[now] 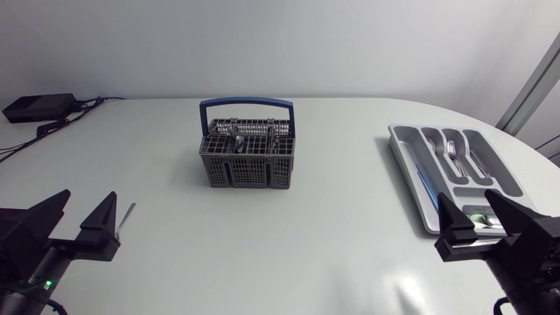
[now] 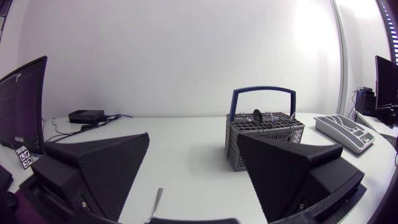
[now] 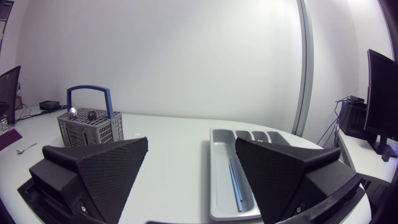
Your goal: Unload the cutlery basket into the drawer organizer.
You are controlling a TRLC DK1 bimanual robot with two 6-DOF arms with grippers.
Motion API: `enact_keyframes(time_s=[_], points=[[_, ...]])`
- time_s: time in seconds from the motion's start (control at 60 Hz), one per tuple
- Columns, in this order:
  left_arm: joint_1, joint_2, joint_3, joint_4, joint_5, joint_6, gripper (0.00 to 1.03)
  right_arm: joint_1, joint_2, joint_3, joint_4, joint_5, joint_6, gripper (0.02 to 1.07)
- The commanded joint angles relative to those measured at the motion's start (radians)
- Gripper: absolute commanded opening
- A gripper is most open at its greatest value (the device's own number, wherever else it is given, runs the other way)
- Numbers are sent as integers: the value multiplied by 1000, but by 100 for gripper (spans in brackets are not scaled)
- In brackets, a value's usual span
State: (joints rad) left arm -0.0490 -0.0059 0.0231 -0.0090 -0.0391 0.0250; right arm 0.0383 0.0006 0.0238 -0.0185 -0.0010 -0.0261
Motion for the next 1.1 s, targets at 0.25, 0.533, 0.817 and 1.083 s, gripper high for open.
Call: enact_keyframes(time_s=[0.25, 0.533, 0.817, 1.083], points=[[6, -6, -23, 12, -4, -19, 99, 11, -7, -25, 15, -5, 26, 103], [12, -8, -22, 21, -27, -39, 99, 11, -8, -25, 22, -4, 40, 103], [17, -3, 61, -13, -28, -36, 99, 11, -7, 15, 15, 2, 40, 103], [8, 99, 173, -29, -28, -46, 99, 37, 49, 90, 12, 10, 48, 103]])
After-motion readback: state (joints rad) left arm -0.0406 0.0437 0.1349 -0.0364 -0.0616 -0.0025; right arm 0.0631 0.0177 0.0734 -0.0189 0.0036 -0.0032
